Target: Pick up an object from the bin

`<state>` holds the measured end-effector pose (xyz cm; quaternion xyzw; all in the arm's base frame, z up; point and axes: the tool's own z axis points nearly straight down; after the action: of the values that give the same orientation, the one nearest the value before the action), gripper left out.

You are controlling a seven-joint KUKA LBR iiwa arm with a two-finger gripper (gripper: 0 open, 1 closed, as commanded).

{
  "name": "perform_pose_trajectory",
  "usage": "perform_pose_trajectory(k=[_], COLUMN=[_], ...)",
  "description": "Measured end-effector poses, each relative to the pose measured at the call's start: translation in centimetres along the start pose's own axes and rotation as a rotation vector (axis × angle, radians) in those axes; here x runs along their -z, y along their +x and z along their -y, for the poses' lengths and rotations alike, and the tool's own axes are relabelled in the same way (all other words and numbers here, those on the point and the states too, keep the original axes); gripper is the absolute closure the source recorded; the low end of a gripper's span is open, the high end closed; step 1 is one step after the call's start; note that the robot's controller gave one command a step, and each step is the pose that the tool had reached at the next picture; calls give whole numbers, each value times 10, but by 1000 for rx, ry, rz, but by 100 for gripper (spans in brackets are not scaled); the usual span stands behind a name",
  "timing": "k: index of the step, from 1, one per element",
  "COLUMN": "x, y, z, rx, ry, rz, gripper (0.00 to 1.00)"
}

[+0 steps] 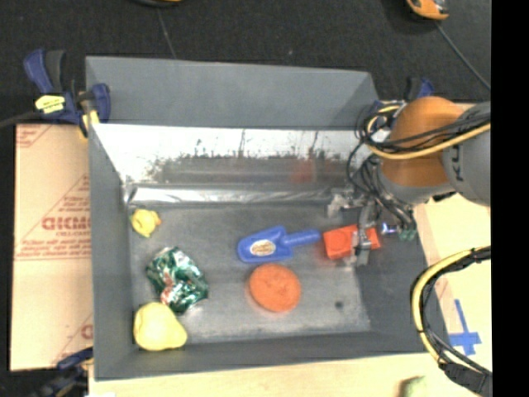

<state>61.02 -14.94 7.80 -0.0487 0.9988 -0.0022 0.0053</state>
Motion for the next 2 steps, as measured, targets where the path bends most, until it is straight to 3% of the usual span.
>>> perform_pose_trajectory(k=[1,2], x=[-6,-12], y=[-11,-13], z=[-4,3], rx=[41,20], ry=[-3,-7], rz=[0,-2], gripper=[0,0])
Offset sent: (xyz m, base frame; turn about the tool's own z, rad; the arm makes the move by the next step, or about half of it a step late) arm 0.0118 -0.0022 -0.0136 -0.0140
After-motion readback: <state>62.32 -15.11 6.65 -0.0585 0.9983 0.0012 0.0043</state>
